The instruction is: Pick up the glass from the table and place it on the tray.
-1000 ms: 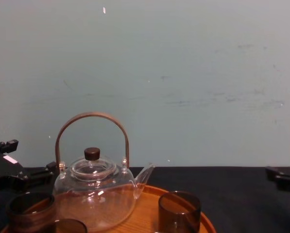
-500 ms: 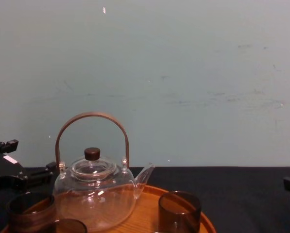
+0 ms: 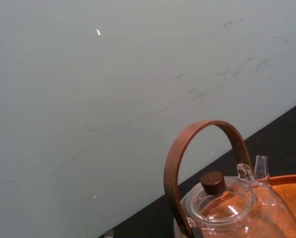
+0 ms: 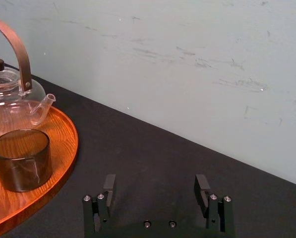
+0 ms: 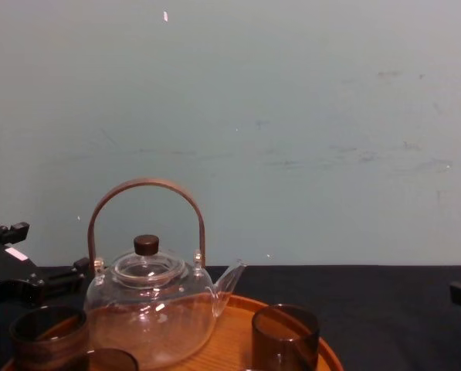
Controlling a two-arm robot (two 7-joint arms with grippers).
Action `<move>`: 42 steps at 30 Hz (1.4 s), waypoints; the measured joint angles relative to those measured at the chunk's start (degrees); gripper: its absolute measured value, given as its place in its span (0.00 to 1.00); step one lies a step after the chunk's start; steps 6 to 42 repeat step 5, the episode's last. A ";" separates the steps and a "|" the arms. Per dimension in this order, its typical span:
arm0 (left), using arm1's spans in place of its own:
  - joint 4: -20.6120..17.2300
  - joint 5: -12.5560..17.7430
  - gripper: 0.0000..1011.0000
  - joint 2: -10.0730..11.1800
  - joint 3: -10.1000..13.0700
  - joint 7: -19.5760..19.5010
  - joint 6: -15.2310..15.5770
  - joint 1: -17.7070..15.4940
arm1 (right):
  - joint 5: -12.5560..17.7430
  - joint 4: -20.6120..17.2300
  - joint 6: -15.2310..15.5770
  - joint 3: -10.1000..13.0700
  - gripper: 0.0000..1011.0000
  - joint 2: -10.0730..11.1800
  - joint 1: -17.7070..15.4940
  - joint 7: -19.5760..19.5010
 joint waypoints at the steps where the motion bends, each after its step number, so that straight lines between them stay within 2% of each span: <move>1: 0.00 0.00 0.99 0.00 0.00 0.00 0.00 0.00 | 0.00 0.00 0.00 -0.01 0.99 0.00 0.00 0.00; 42: 0.00 0.00 0.99 0.00 0.00 0.00 0.00 0.00 | 0.02 -0.02 0.00 -0.03 0.99 0.03 0.02 0.02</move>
